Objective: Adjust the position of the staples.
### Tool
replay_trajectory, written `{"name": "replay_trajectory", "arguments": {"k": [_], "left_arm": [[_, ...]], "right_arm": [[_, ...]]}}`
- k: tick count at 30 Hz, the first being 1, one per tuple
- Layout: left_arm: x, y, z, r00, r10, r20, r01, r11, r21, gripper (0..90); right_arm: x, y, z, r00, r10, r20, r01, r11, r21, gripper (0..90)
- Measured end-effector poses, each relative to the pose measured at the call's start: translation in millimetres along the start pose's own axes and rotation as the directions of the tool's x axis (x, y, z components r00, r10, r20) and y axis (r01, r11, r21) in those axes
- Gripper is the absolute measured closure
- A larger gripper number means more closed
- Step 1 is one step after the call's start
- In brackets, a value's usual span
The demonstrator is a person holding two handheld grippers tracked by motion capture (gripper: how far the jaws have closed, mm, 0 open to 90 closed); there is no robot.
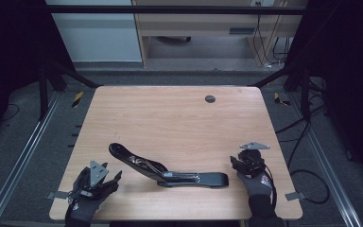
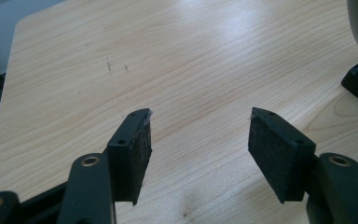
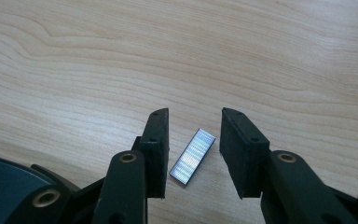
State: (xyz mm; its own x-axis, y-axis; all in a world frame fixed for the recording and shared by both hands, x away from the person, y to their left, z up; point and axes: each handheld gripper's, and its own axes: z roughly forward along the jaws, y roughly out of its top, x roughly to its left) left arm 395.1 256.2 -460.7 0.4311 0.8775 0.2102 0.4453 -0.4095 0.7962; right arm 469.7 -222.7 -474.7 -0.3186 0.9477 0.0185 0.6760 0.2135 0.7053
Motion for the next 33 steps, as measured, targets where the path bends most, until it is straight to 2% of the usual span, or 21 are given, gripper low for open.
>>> {"name": "replay_trajectory", "arguments": {"k": [6,16,23,33], "left_arm": [[-1.5,0.3,0.2,1.0000,0.009,0.000,-0.009,1.0000,0.003,38.8],[-2.2,0.5,0.9,0.9998,0.018,0.005,-0.018,0.9998,0.012,39.1],[-2.1,0.3,1.6,0.9999,0.015,0.006,-0.015,0.9998,0.013,39.2],[-2.5,0.4,1.9,0.9998,0.018,0.007,-0.018,0.9997,0.017,39.2]], "right_arm": [[-0.1,-1.7,4.3,0.9997,0.007,0.023,-0.007,1.000,0.018,62.8],[-1.2,-3.7,9.7,0.9992,0.034,0.019,-0.035,0.999,0.042,63.5],[-2.6,-4.1,12.5,0.9984,0.054,0.017,-0.054,0.997,0.056,66.1],[-1.6,-4.2,14.3,0.9985,0.050,0.021,-0.051,0.996,0.072,74.6]]}}
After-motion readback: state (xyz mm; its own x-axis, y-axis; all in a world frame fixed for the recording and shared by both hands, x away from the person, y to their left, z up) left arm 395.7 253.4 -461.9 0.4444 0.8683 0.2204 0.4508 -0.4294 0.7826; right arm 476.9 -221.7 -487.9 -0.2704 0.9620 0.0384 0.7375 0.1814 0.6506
